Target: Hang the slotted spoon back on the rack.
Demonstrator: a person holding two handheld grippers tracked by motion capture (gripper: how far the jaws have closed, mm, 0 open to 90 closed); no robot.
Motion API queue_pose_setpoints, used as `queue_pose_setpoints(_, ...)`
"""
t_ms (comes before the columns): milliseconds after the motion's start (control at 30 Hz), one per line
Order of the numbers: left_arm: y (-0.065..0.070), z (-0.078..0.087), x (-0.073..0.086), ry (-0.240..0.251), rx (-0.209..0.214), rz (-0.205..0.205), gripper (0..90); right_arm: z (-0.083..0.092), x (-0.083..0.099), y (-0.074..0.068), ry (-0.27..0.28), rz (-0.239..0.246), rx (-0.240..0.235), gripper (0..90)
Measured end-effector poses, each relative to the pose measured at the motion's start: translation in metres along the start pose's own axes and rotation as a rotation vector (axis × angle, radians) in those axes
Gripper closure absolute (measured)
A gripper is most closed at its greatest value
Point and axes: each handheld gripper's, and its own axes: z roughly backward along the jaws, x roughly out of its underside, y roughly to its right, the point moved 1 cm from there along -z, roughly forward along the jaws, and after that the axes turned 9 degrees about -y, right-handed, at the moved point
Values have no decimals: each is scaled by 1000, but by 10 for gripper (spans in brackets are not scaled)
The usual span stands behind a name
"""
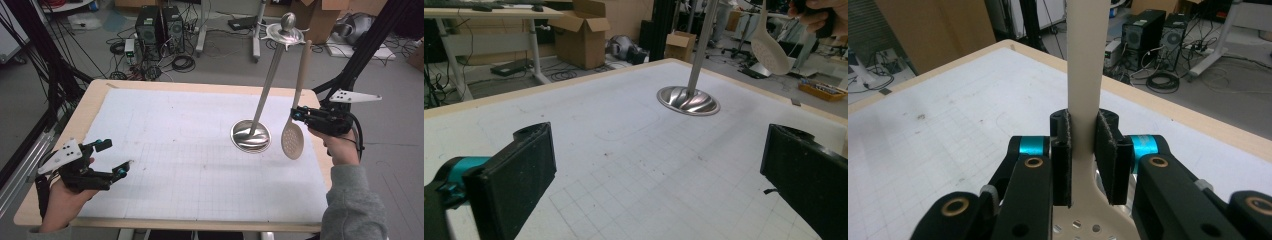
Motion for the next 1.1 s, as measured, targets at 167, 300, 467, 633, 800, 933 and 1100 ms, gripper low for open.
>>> queue_pose_setpoints(167, 0, 0, 0, -2, -1, 0, 17, -5, -1, -1, 3, -3, 7, 782)
queue_pose_setpoints(300, 0, 0, 1, -3, -1, 1, 17, -9, -2, -1, 7, -4, 16, 782)
queue_pose_setpoints(467, 0, 1, 1, -4, 1, 0, 17, -13, -4, -2, 6, -2, 36, 781)
queue_pose_setpoints(633, -1, 1, 1, -4, -1, -3, 17, -18, -5, -2, 14, 3, 58, 780)
queue_pose_setpoints(800, -1, 2, 1, -1, -3, 1, 17, -22, -6, -3, 23, 7, 69, 780)
queue_pose_setpoints(933, -1, 2, 1, -1, -3, 3, 17, -24, -6, -3, 30, 7, 73, 778)
queue_pose_setpoints(1100, -3, -1, 1, 1, 1, 10, 17, -23, -3, -3, 40, 5, 79, 763)
